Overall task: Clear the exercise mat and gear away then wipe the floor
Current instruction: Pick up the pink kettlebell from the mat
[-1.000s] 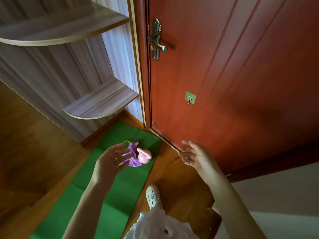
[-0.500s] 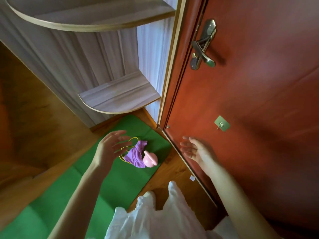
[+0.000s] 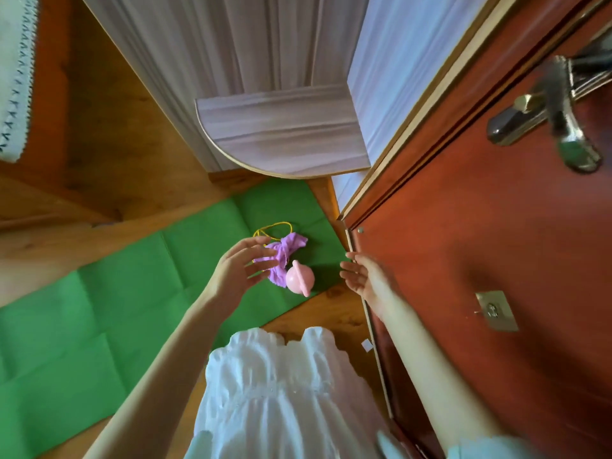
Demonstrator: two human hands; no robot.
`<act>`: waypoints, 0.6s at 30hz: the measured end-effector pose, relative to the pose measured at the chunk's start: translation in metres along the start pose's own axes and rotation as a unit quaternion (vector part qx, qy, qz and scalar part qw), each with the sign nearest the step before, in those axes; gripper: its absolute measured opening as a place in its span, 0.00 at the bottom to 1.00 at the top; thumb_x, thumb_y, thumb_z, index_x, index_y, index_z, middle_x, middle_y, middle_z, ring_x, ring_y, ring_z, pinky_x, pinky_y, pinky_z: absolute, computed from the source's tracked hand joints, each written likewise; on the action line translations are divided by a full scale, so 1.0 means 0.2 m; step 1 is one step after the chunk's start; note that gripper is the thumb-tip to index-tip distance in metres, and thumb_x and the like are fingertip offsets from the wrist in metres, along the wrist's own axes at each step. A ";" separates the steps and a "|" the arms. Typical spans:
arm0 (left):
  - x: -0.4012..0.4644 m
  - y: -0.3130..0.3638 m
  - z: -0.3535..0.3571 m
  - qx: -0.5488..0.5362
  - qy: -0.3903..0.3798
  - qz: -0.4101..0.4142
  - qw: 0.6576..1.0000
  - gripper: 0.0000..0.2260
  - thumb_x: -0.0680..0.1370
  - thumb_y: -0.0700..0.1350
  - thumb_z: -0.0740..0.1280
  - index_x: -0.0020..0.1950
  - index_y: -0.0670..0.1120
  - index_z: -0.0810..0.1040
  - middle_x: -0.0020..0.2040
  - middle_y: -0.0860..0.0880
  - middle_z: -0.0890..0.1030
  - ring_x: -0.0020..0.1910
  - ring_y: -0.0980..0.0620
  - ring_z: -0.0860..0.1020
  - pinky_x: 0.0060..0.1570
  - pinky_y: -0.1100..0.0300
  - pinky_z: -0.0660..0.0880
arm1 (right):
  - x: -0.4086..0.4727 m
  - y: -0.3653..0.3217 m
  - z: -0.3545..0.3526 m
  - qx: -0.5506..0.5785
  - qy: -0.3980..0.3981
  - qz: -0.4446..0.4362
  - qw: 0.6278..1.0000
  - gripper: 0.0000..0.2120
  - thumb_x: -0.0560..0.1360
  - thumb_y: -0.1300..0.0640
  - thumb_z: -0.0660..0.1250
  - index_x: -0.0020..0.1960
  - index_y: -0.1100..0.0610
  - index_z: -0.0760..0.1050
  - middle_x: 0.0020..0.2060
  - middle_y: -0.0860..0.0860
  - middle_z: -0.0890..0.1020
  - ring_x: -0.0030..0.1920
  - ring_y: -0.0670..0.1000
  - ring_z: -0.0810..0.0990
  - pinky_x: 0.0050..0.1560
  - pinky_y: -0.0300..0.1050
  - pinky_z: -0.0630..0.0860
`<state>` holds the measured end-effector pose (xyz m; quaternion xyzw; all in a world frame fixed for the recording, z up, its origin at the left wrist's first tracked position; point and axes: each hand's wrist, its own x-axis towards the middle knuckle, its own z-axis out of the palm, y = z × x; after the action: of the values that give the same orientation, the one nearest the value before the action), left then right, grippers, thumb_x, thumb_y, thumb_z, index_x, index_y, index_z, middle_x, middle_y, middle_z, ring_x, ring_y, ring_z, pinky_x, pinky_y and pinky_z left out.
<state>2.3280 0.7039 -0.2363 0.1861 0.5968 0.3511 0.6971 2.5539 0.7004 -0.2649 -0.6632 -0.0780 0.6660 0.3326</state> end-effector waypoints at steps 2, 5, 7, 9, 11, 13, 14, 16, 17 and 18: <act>0.11 -0.06 0.00 -0.021 0.010 -0.008 1.000 0.09 0.76 0.37 0.60 0.49 0.49 0.76 0.37 0.54 0.83 0.36 0.57 0.81 0.45 0.60 0.72 | 0.16 0.01 0.02 -0.034 -0.008 0.003 0.999 0.10 0.79 0.61 0.57 0.44 0.56 0.75 0.27 0.47 0.82 0.27 0.45 0.79 0.34 0.38 0.71; 0.29 -0.17 -0.02 -0.034 0.027 -0.015 0.999 0.09 0.77 0.37 0.59 0.48 0.49 0.76 0.37 0.54 0.83 0.36 0.57 0.81 0.45 0.60 0.72 | 0.41 0.04 0.05 -0.071 -0.014 0.002 0.997 0.10 0.80 0.61 0.57 0.44 0.56 0.76 0.27 0.47 0.82 0.27 0.45 0.78 0.32 0.37 0.72; 0.43 -0.27 -0.06 -0.033 0.043 -0.028 0.998 0.09 0.77 0.37 0.58 0.48 0.48 0.76 0.37 0.54 0.83 0.35 0.57 0.81 0.45 0.60 0.72 | 0.57 0.08 0.07 -0.095 -0.012 0.008 0.995 0.11 0.80 0.62 0.56 0.44 0.56 0.75 0.27 0.48 0.81 0.26 0.45 0.78 0.32 0.37 0.72; 0.57 -0.37 -0.11 -0.034 0.057 -0.041 0.997 0.10 0.78 0.37 0.58 0.48 0.48 0.76 0.37 0.54 0.83 0.35 0.57 0.81 0.44 0.60 0.72 | 0.73 0.15 0.07 -0.113 -0.006 0.022 0.993 0.10 0.80 0.63 0.56 0.45 0.57 0.75 0.31 0.51 0.81 0.28 0.46 0.78 0.32 0.37 0.72; 0.71 -0.47 -0.16 -0.037 0.068 -0.053 0.996 0.10 0.78 0.37 0.57 0.48 0.48 0.76 0.37 0.53 0.83 0.35 0.57 0.81 0.45 0.59 0.72 | 0.89 0.25 0.06 -0.139 0.002 0.043 0.989 0.09 0.80 0.63 0.57 0.48 0.58 0.75 0.35 0.54 0.80 0.31 0.49 0.77 0.33 0.38 0.72; 0.83 -0.58 -0.21 -0.041 0.078 -0.062 0.994 0.10 0.79 0.38 0.57 0.48 0.49 0.76 0.37 0.54 0.83 0.36 0.56 0.81 0.46 0.59 0.72 | 1.03 0.35 0.05 -0.173 0.008 0.060 0.983 0.08 0.79 0.62 0.58 0.50 0.58 0.75 0.37 0.54 0.80 0.34 0.49 0.77 0.35 0.38 0.72; 0.90 -0.63 -0.23 -0.048 0.080 -0.065 0.993 0.10 0.79 0.39 0.56 0.48 0.49 0.76 0.37 0.54 0.83 0.37 0.56 0.81 0.46 0.59 0.72 | 1.10 0.41 0.04 -0.190 0.011 0.065 0.980 0.07 0.79 0.62 0.58 0.51 0.58 0.76 0.37 0.54 0.80 0.34 0.49 0.77 0.35 0.39 0.73; 1.02 -0.75 -0.26 -0.067 0.072 -0.078 0.992 0.10 0.79 0.40 0.56 0.49 0.49 0.75 0.37 0.54 0.83 0.39 0.55 0.80 0.47 0.58 0.72 | 1.23 0.52 0.03 -0.217 0.012 0.075 0.973 0.06 0.79 0.62 0.59 0.49 0.58 0.76 0.37 0.53 0.80 0.34 0.49 0.77 0.36 0.39 0.73; 1.08 -0.80 -0.27 -0.072 0.066 -0.085 0.992 0.10 0.79 0.39 0.56 0.49 0.49 0.75 0.37 0.54 0.83 0.39 0.54 0.81 0.48 0.58 0.72 | 1.30 0.57 0.03 -0.229 0.010 0.080 0.970 0.06 0.78 0.62 0.60 0.49 0.58 0.76 0.37 0.53 0.80 0.34 0.49 0.77 0.36 0.40 0.73; 1.14 -0.86 -0.28 -0.073 0.063 -0.092 0.991 0.10 0.79 0.39 0.56 0.49 0.49 0.75 0.37 0.54 0.83 0.38 0.55 0.81 0.47 0.58 0.72 | 1.36 0.61 0.03 -0.242 0.010 0.084 0.967 0.06 0.78 0.62 0.60 0.49 0.58 0.76 0.36 0.53 0.80 0.34 0.49 0.77 0.37 0.40 0.73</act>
<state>2.3289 0.7401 -0.5249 0.0563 0.6272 0.3390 0.6989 2.5343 0.7567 -0.5573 -0.7344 -0.1777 0.6465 0.1055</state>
